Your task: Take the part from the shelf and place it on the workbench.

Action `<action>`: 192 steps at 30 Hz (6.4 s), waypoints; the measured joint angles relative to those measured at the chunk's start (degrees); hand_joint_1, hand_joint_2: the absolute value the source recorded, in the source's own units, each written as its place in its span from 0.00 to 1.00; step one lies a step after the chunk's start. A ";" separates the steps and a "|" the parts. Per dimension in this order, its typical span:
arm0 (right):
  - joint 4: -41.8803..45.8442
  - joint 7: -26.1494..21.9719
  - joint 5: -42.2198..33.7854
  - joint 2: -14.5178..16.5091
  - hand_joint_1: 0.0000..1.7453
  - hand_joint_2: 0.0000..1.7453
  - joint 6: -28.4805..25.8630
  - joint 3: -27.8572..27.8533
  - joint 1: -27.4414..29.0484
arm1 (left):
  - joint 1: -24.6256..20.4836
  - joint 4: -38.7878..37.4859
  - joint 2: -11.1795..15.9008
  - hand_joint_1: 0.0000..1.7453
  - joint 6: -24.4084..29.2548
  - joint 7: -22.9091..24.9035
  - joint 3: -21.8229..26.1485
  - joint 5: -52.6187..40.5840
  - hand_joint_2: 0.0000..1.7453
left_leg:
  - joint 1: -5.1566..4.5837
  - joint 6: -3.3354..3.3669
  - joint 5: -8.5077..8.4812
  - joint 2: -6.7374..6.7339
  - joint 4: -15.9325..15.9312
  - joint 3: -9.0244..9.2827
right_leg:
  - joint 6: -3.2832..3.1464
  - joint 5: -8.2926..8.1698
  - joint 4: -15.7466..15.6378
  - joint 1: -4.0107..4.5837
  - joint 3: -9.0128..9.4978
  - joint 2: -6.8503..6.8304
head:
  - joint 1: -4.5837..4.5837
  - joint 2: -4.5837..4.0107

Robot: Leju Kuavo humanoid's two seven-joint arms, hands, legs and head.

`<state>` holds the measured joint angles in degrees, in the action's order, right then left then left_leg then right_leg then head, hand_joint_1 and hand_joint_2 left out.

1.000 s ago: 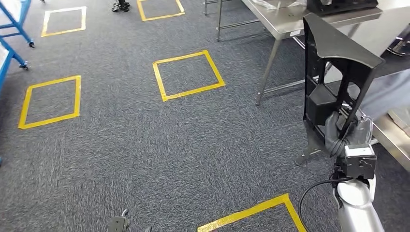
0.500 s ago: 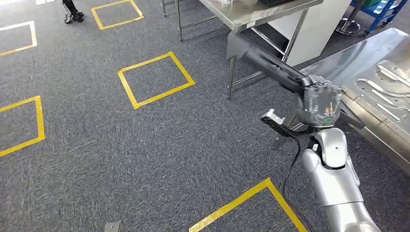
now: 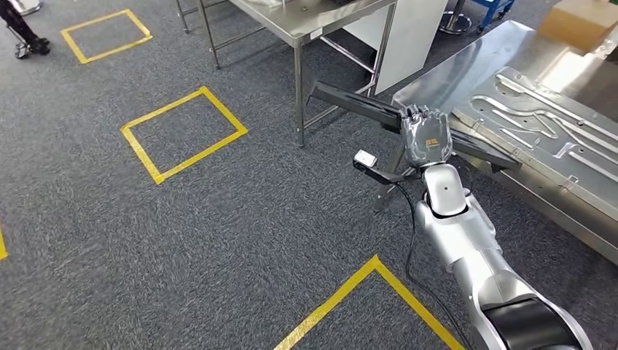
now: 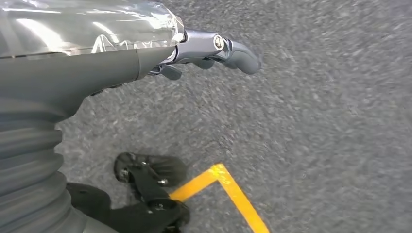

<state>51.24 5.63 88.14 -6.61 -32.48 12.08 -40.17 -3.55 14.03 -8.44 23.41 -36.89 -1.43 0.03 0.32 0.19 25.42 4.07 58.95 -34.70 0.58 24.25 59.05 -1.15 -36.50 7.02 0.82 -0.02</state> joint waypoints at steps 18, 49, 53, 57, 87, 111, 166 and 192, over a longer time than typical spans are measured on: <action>-5.68 0.55 1.31 2.48 1.00 1.00 -0.63 1.66 -2.30 | 0.17 -0.85 -0.27 0.00 0.23 0.36 0.89 0.32 1.00 | -0.74 -0.26 1.82 -10.39 -0.09 1.41 | -0.37 -0.09 -0.30 0.82 -0.15 -9.19 | -0.09 0.01; 0.31 -3.12 -9.33 2.48 1.00 1.00 7.40 2.06 -12.46 | 0.37 -1.29 -0.18 0.00 -1.90 0.36 4.50 -0.72 1.00 | -0.77 0.08 2.11 -9.94 0.41 1.51 | -0.43 -0.35 -0.67 1.01 0.10 -8.67 | -0.34 0.00; 0.65 -1.37 -5.24 1.56 1.00 1.00 9.24 2.73 -14.51 | 0.45 -1.29 -0.18 0.00 -2.34 0.60 4.49 -1.32 1.00 | -0.13 -0.81 8.33 -4.83 13.01 -4.14 | -1.21 -0.57 -0.83 0.59 0.21 -6.10 | -0.34 0.00; 0.49 0.05 -2.10 0.80 1.00 1.00 11.11 4.22 -16.17 | 0.41 -1.29 -0.18 0.00 -2.79 1.03 4.49 -1.63 1.00 | 0.15 -0.74 3.96 -3.67 10.37 -3.78 | -1.12 -0.51 -0.41 0.49 0.22 -2.64 | -0.34 0.00; -2.29 -3.35 -11.08 -6.77 1.00 1.00 5.64 3.31 -11.45 | -0.67 -1.29 -0.72 0.00 -6.28 2.56 4.40 -4.95 1.00 | -0.08 0.23 0.10 -6.70 -1.28 1.34 | 0.80 -0.60 -0.84 0.33 -0.01 -7.59 | -0.40 0.00; -6.96 -5.16 -10.63 -3.55 1.00 1.00 6.55 4.27 -14.82 | 0.40 -1.37 -2.59 0.00 -5.79 2.75 4.96 -2.62 1.00 | 2.72 -3.68 2.63 -5.62 7.00 1.98 | 0.25 0.38 -0.67 -1.49 0.00 -6.95 | -0.18 0.00; 0.07 -3.40 -12.75 -4.86 1.00 1.00 14.23 11.75 -3.47 | -1.42 -2.61 -5.73 0.00 -8.63 4.99 4.97 -5.86 1.00 | -0.81 1.33 3.58 -3.93 -1.76 5.57 | 0.92 -3.69 -0.16 0.35 -2.66 -6.67 | 0.11 0.01; -16.63 -3.96 -5.79 21.80 1.00 1.00 14.32 21.41 -8.20 | -1.37 -2.14 -6.79 0.00 -6.07 7.29 5.12 -3.56 1.00 | -0.64 0.60 -1.42 -2.71 -1.74 0.60 | -1.12 -1.10 -1.60 0.28 0.76 -5.45 | 0.08 0.00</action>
<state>34.61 1.67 82.36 15.18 -18.16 33.49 -48.37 -4.92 11.89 -15.22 17.34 -29.60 3.69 -3.53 -0.32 0.78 24.00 1.36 57.21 -34.10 -0.54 23.15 57.45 -0.87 -35.74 1.56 0.90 -0.02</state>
